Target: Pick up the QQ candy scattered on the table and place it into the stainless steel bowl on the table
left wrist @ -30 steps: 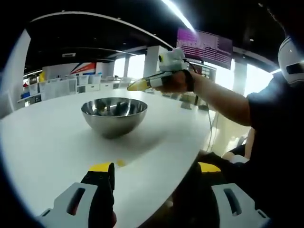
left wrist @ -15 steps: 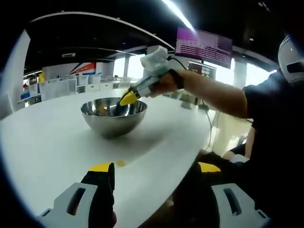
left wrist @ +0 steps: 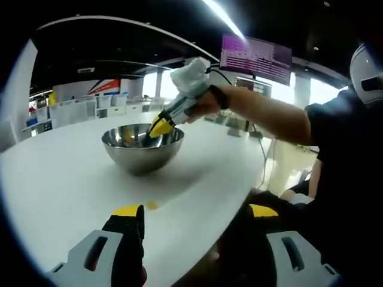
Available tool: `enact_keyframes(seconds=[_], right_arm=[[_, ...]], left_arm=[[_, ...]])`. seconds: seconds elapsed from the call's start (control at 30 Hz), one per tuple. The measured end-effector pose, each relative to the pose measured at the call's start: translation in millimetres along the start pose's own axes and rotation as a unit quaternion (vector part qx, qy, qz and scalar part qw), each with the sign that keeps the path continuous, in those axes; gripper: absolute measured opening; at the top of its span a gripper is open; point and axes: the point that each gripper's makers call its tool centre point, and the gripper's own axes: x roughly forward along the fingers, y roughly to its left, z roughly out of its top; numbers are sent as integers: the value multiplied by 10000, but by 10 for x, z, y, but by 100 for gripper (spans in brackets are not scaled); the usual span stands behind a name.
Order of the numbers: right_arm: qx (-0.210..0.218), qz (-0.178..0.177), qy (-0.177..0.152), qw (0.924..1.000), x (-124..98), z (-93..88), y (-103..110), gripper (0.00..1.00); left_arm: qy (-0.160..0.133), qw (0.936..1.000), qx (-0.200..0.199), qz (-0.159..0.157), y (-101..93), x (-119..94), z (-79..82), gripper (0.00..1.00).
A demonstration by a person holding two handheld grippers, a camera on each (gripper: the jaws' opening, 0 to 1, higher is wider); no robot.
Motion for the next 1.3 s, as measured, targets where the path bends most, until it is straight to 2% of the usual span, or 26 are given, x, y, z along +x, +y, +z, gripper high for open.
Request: enact_keyframes(seconds=[0.1,0.5,0.6,0.77,0.97,1.2,1.23,1.3], right_arm=[[-13,56,-14,10000,-13,18,24,15],[-74,-122,-121,9998,-171,83,3,16],[-90,-282,-288,9991,-329,158,10,15],[-57,-371,-600,9975,-588,198,169,15],[194,-586,-987,9932,-916,99,304,15],[588,-881,-1525,9826,-1271,24,453,15],[620,-906,-1563,9816,-1291,-18,364,15],[726,-1000,-1664,9783,-1371,-73,359,15]], left_arm=[[-13,10000,12,-9,-6,0,13,69],[-34,10000,11,-21,-60,16,22,69],[-53,10000,25,-24,-106,22,39,69],[-85,10000,5,-40,-133,17,34,69],[-53,10000,5,-65,-75,2,10,69],[-78,9999,53,-58,-15,12,58,69],[-55,9999,64,-64,-12,21,46,69],[-32,9999,76,-73,-9,30,36,69]])
